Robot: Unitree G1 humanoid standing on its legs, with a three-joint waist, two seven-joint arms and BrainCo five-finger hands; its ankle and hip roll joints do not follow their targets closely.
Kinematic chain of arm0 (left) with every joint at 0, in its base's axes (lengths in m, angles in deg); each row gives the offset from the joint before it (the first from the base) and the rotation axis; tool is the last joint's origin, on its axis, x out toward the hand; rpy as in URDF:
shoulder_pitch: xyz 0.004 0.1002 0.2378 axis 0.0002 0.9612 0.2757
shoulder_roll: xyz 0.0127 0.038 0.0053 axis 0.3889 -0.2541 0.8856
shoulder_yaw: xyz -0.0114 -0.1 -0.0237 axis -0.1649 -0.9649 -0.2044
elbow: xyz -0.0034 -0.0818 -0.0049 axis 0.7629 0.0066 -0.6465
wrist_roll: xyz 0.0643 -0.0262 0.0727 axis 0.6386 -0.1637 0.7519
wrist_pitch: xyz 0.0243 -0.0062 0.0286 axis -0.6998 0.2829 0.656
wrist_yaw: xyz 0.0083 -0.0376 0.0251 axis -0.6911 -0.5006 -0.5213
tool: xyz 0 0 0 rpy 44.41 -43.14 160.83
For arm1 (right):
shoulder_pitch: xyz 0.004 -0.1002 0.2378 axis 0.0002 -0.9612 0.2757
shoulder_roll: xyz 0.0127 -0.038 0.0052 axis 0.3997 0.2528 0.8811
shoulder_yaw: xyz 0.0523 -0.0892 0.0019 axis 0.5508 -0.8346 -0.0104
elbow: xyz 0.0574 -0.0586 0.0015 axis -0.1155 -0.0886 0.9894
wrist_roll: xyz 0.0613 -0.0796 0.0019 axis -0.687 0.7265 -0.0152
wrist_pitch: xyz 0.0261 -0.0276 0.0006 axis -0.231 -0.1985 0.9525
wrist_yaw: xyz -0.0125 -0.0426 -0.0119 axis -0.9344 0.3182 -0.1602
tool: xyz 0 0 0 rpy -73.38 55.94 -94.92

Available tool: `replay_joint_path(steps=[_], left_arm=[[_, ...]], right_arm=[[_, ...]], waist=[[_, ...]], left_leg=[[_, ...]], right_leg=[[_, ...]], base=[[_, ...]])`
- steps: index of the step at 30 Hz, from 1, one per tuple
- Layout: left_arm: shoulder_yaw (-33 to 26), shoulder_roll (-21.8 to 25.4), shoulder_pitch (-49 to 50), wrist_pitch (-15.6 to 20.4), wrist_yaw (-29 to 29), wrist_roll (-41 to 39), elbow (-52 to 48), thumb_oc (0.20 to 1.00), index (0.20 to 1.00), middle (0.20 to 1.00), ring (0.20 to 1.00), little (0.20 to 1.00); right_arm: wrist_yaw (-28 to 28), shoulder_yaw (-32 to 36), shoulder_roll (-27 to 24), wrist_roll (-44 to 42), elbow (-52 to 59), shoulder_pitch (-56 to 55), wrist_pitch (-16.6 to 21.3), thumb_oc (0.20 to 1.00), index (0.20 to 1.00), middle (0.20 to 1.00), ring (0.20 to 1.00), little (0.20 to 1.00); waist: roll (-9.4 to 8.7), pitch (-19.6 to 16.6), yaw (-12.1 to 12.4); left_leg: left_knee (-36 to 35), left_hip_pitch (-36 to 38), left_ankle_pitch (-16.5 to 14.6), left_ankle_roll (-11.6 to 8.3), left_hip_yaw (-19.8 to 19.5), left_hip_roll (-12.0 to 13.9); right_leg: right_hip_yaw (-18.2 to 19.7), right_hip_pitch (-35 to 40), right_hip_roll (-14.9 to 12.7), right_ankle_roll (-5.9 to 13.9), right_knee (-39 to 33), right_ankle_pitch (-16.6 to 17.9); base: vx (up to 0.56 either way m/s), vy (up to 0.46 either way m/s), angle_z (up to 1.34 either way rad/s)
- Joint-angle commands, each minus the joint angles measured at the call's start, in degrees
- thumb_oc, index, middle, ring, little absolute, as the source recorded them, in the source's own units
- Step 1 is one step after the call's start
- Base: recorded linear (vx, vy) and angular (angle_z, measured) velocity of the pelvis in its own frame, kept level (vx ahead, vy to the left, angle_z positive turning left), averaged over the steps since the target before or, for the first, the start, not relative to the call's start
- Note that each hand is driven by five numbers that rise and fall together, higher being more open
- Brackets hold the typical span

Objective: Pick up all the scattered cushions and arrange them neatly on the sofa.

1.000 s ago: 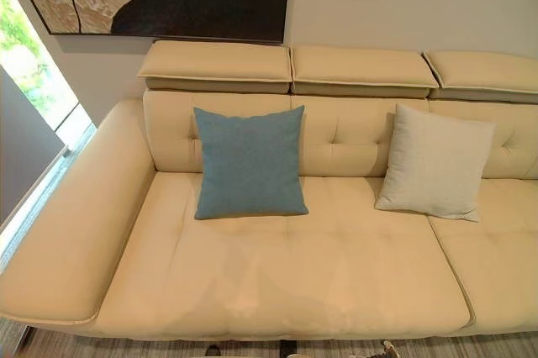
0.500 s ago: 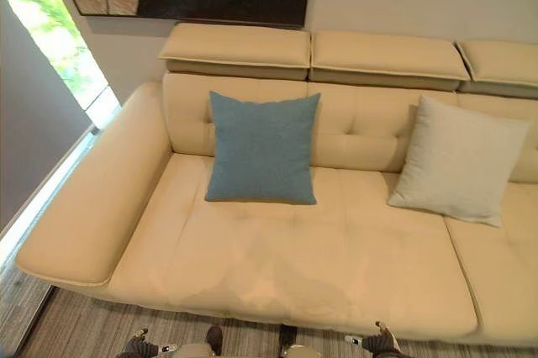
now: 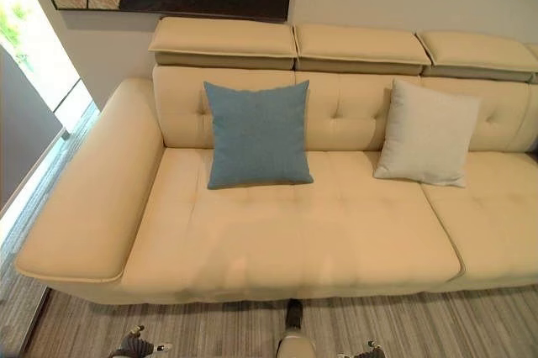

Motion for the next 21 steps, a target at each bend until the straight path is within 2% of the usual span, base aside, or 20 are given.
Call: replay_joint_path(steps=[1, 2, 3, 4, 5, 6, 7, 9, 11, 21], left_arm=[[-2.92, 0.28, -1.01, 0.13, -0.39, 2.14, -2.41, 1.000, 1.000, 1.000, 1.000, 1.000], [-2.81, 0.40, -0.78, -0.15, -0.13, 1.58, -2.42, 1.000, 1.000, 1.000, 1.000, 1.000], [-2.80, 0.54, -0.60, -0.25, -0.03, 1.54, -2.36, 1.000, 1.000, 1.000, 1.000, 1.000], [-2.80, 0.56, -0.61, -0.25, -0.03, 1.54, -2.36, 1.000, 1.000, 1.000, 1.000, 1.000], [-2.95, 1.04, -0.35, -0.58, 0.05, 1.64, -1.89, 1.000, 1.000, 1.000, 1.000, 1.000], [-3.12, 0.94, -0.25, -0.51, -0.05, 1.11, -1.81, 1.000, 1.000, 1.000, 1.000, 1.000], [-3.25, 0.58, 0.09, -0.45, -0.17, 0.97, -1.35, 1.000, 1.000, 1.000, 1.000, 1.000], [-3.25, 0.59, 0.12, -0.44, -0.17, 0.97, -1.35, 1.000, 1.000, 1.000, 1.000, 1.000], [-3.77, 0.10, 0.35, -0.21, -0.12, 0.19, -1.23, 1.000, 1.000, 1.000, 1.000, 1.000], [-2.23, -0.65, 0.31, -0.61, 1.21, 2.20, -0.63, 1.000, 1.000, 1.000, 1.000, 1.000]], right_arm=[[0.40, -1.48, -2.89, 0.74, 2.41, 3.51, -0.55, 1.000, 1.000, 1.000, 1.000, 1.000], [0.49, -1.77, -2.98, 0.67, 2.17, 3.39, -0.38, 1.000, 1.000, 1.000, 1.000, 1.000], [0.42, -1.83, -2.91, 0.60, 2.03, 3.31, -0.28, 1.000, 1.000, 1.000, 1.000, 1.000], [0.41, -1.82, -2.89, 0.60, 2.02, 3.33, -0.28, 1.000, 1.000, 1.000, 1.000, 1.000], [0.36, -1.74, -2.86, 0.23, 1.74, 3.31, -0.10, 1.000, 1.000, 1.000, 1.000, 1.000], [0.50, -1.87, -2.62, 0.27, 2.01, 3.45, -0.10, 1.000, 1.000, 1.000, 1.000, 1.000], [0.72, -2.00, -2.19, 0.20, 2.14, 3.34, -0.01, 1.000, 1.000, 1.000, 1.000, 1.000], [0.72, -2.01, -2.19, 0.20, 2.15, 3.31, -0.01, 1.000, 1.000, 1.000, 1.000, 1.000], [0.72, -2.54, -2.31, 0.14, 1.96, 3.42, 0.16, 1.000, 1.000, 1.000, 1.000, 1.000], [0.78, -2.93, -2.36, 0.09, 0.47, 2.31, 0.35, 1.000, 1.000, 1.000, 1.000, 1.000]], waist=[[3.02, 4.30, 2.54], [3.81, 3.97, 3.63], [3.96, 3.52, 3.91], [3.89, 3.39, 3.86], [3.72, 2.12, 5.15], [3.43, 1.93, 5.62], [2.15, 0.24, 6.02], [2.18, 0.27, 5.99], [1.70, -1.14, 6.38], [2.44, -2.04, 5.75]], left_leg=[[-11.85, 5.49, 3.82, -2.95, -3.27, 3.31], [-12.17, 4.35, 5.30, -2.33, -2.88, 4.09], [-12.53, 4.13, 5.77, -2.28, -2.85, 4.38], [-12.59, 3.95, 5.94, -2.26, -2.88, 4.31], [-13.31, 2.91, 6.96, -2.28, -2.66, 4.71], [-13.88, 2.92, 7.14, -2.52, -2.24, 4.78], [-14.65, 2.57, 7.41, -3.18, -1.40, 4.63], [-14.71, 2.66, 7.42, -3.20, -1.44, 4.68], [-15.87, 2.93, 7.90, -3.83, -0.56, 5.07], [-21.24, 6.28, 10.46, -5.15, -0.76, 6.12]], right_leg=[[-2.49, 2.90, 3.76, 6.31, 7.93, -18.97], [-3.92, 3.98, 4.85, 5.17, 14.63, -22.93], [-3.76, 5.00, 5.40, 4.67, 16.54, -24.66], [-3.78, 4.86, 5.33, 4.68, 16.43, -24.52], [-3.04, 8.86, 6.36, 4.61, 18.47, -27.10], [-4.04, 8.83, 5.86, 4.25, 17.78, -26.01], [-5.05, 12.62, 6.23, 4.37, 10.76, -26.46], [-5.11, 12.82, 6.30, 4.35, 10.50, -26.33], [-4.39, 15.07, 7.55, 4.59, 3.84, -25.66], [-4.79, 19.73, 8.98, 4.41, -3.03, -24.49]], base=[[-0.25, 0.119, -0.37], [-0.29, 0.123, -0.34], [-0.20, 0.074, -0.42], [-0.15, -0.024, -0.30], [-0.14, -0.056, -0.17], [-0.13, -0.154, -0.06], [-0.03, -0.123, -0.15], [0.01, -0.074, -0.31], [0.02, -0.122, -0.17], [0.00, -0.034, 0.00]])
